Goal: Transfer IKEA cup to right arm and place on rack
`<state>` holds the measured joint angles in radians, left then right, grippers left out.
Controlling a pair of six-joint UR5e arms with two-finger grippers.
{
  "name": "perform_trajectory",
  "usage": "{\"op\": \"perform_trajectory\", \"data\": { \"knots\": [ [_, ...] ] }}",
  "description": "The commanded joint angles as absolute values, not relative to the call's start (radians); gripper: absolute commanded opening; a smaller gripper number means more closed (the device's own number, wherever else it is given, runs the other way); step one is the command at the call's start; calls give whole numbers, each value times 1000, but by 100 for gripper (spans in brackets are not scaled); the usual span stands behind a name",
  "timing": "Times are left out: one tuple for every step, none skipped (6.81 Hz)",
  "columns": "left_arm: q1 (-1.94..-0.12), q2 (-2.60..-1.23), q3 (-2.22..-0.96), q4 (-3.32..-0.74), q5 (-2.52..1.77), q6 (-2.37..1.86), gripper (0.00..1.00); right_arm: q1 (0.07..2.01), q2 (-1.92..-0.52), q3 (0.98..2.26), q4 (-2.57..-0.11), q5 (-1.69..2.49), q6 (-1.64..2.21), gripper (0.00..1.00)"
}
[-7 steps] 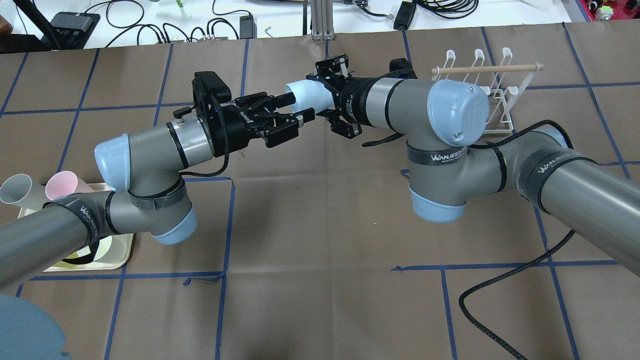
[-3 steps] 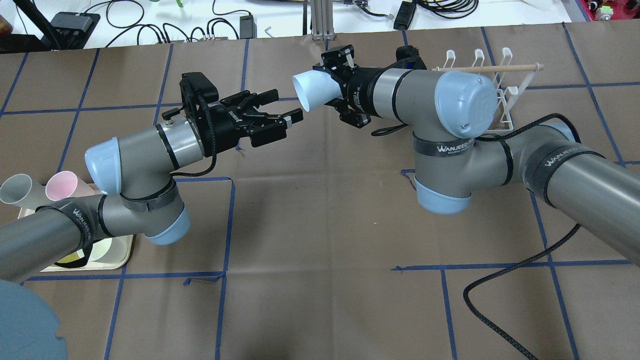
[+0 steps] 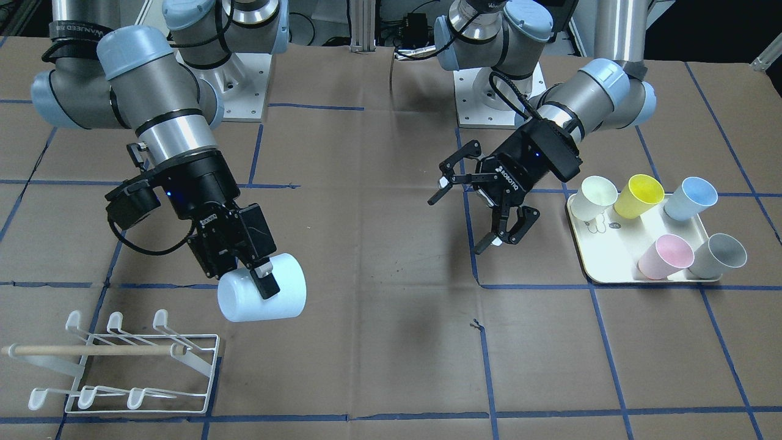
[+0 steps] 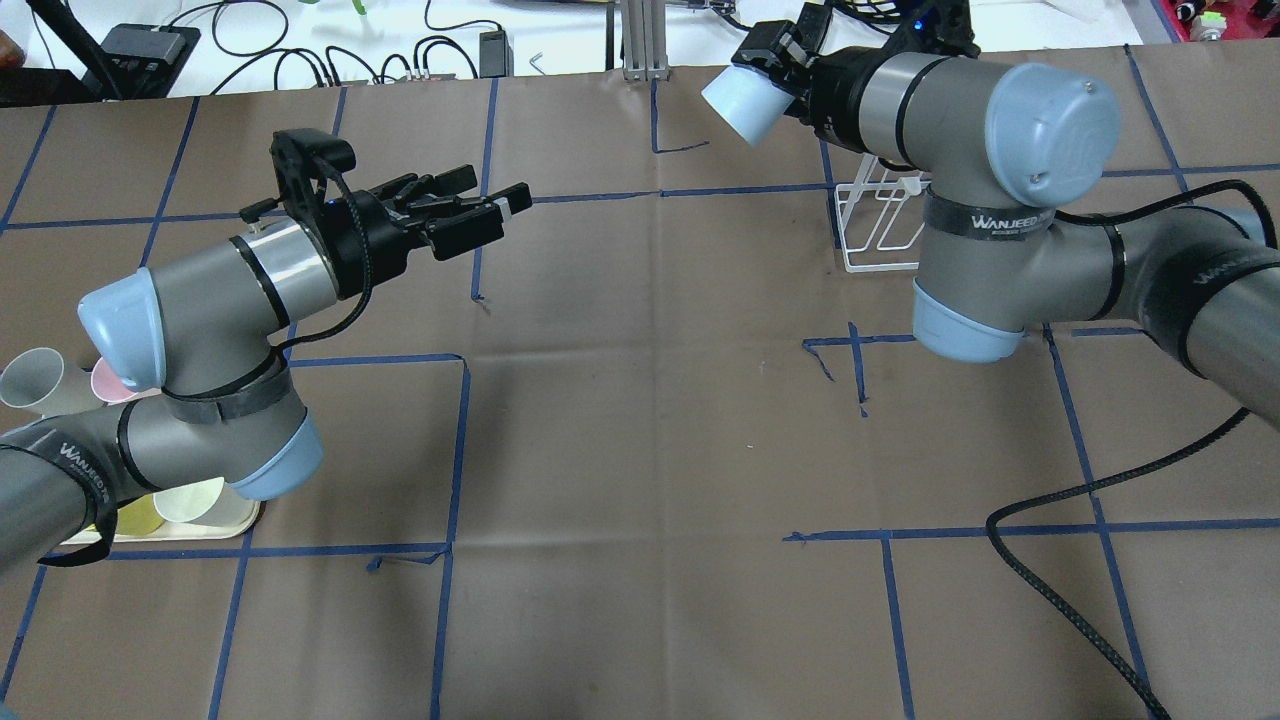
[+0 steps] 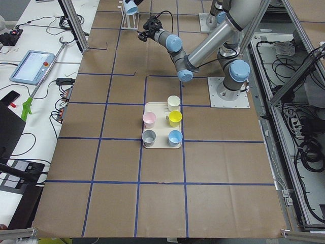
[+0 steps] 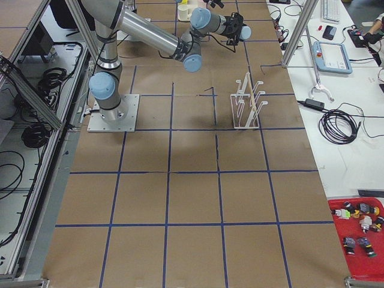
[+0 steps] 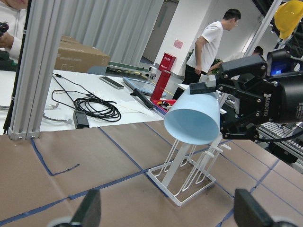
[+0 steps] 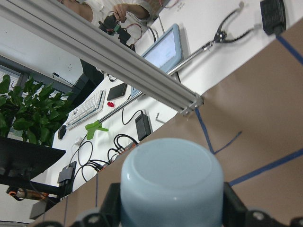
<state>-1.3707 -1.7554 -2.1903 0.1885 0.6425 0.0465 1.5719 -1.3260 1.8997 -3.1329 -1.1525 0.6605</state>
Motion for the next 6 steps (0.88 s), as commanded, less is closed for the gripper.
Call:
{"op": "perform_trajectory", "data": {
  "knots": [
    [-1382,-1707,-2075,-152,911,45,98,1530,-1298,1836,-3135,-1221,284,47],
    [-1402,-1701,-2010,-308,1045,43,99,1510,-1264,1815,-3137,-1238,158,45],
    [-1455,-1698,-1929,-477,1209,10,99,1478,-1235,1787,-3143,-1241,76,45],
    [-1529,-1686,-1825,-731,1356,-39,99,1444,-1200,1738,-3146,-1236,33,45],
    [-1570,-1681,-1699,-984,1449,-55,99,1422,-1148,1703,-3161,-1233,29,45],
    [-1578,-1678,-1568,-1287,1480,-64,99,1378,-1106,1695,-3222,-1227,-22,45]
  ]
}}
